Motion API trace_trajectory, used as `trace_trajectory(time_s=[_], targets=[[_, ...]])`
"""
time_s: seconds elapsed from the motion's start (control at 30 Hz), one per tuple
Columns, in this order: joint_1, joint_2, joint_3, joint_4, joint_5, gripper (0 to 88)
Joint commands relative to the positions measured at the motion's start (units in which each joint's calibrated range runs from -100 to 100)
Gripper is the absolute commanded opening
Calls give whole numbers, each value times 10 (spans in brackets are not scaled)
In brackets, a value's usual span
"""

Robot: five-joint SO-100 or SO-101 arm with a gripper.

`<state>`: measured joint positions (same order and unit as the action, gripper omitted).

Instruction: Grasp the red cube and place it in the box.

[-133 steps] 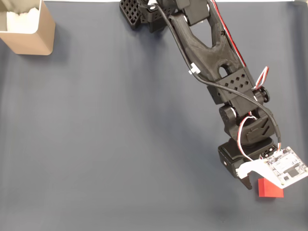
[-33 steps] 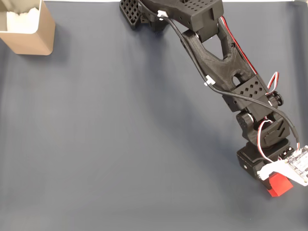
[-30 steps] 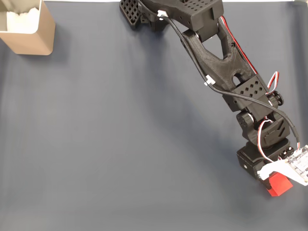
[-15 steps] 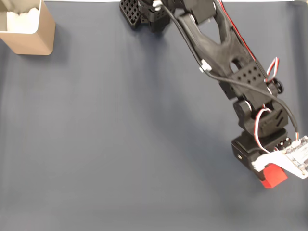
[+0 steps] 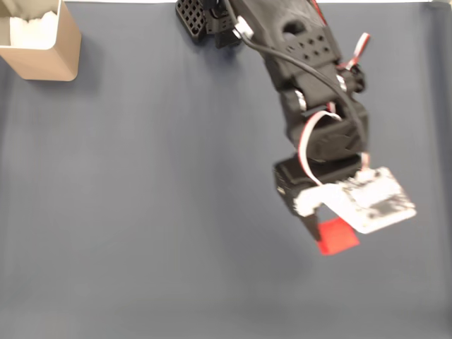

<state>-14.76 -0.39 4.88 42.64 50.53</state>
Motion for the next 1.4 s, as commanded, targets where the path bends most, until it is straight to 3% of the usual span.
trace_trajectory(time_s=[0.0,1.37], targets=[[27,-79,22,1,2,0],[391,-345,251,1,-1,0]])
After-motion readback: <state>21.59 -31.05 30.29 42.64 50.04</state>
